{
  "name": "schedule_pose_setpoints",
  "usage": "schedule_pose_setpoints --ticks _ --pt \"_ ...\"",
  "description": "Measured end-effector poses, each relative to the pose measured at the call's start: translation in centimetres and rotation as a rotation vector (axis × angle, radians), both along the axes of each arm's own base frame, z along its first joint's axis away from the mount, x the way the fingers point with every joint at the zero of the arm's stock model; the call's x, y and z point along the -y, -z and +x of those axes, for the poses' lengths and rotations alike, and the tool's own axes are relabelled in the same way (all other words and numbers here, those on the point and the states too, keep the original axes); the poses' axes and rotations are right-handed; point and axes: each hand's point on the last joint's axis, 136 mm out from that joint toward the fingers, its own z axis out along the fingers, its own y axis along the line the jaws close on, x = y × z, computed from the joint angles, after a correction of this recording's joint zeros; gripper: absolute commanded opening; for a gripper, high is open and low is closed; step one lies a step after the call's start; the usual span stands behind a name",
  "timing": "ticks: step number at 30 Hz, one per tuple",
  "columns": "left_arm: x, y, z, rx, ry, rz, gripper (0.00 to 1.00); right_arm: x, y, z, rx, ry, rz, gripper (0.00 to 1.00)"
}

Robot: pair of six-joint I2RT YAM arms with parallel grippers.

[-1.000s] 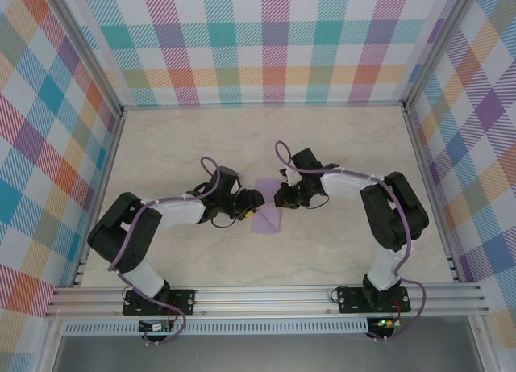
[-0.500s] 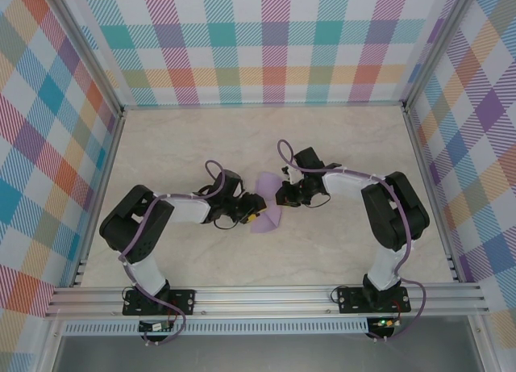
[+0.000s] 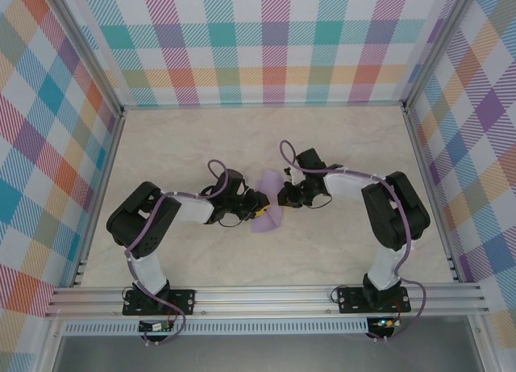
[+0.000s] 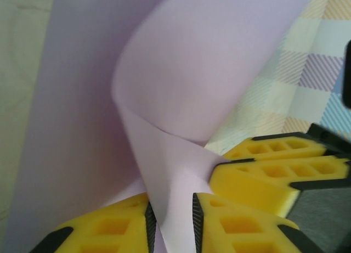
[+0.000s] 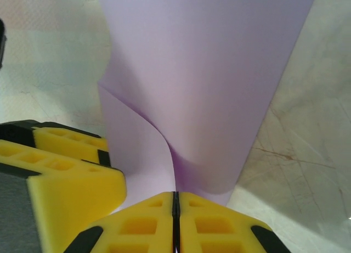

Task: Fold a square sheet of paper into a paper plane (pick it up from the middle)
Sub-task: Turn over the paper at the center of the table.

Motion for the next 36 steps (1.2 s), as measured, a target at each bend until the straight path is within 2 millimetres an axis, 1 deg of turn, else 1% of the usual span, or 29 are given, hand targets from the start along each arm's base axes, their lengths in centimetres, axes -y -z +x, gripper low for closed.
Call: schedule_pose_setpoints --ticks 2,5,8,11,13,14,18,21,23,26,29,32,36 --pt "0.1 -0.2 0.1 0.004 -0.004 -0.008 0.18 0.1 0.1 -0.2 -0.006 0.002 -0.002 0.12" --pt "0.1 -0.3 0.3 0.005 -0.012 -0.015 0.13 0.2 0.2 -0.3 -0.012 0.008 -0.003 0.18" --pt "0.2 -0.5 0.4 0.014 -0.011 -0.020 0.10 0.2 -0.3 -0.2 -0.008 0.020 0.003 0.33" --pt "0.2 -0.4 0.4 0.016 -0.009 -0.018 0.07 0.6 -1.3 -0.1 0.003 0.044 0.001 0.50" --pt "0.1 -0.3 0.4 0.021 -0.006 -0.011 0.06 1.0 -2.3 -0.1 0.024 0.066 -0.008 0.61" --pt "0.0 -0.2 0.3 0.025 -0.003 -0.001 0.06 1.3 -2.9 -0.1 0.036 0.080 -0.016 0.65" --pt "-0.7 0.8 -0.1 0.020 0.013 0.066 0.05 2.8 -5.6 0.1 0.103 0.144 -0.057 0.75" --pt "-1.3 0.3 -0.3 0.027 0.035 0.133 0.05 4.2 -8.0 -0.1 0.156 0.202 -0.082 0.81" --pt "-1.6 -1.1 0.1 0.058 0.054 0.177 0.05 5.2 -9.8 -0.3 0.197 0.244 -0.093 0.89" --pt "-2.0 -4.2 1.0 0.126 0.076 0.243 0.05 6.8 -12.4 -0.9 0.258 0.305 -0.103 0.96" --pt "-3.0 -7.1 1.5 0.186 0.088 0.330 0.05 8.2 -14.3 -1.8 0.306 0.352 -0.110 0.99" --pt "-4.8 -9.7 2.0 0.241 0.089 0.450 0.04 9.7 -15.3 -2.9 0.333 0.393 -0.125 1.00" --pt "-8.0 -12.3 2.4 0.289 0.072 0.649 0.04 11.1 -15.5 -4.1 0.335 0.433 -0.151 1.00"
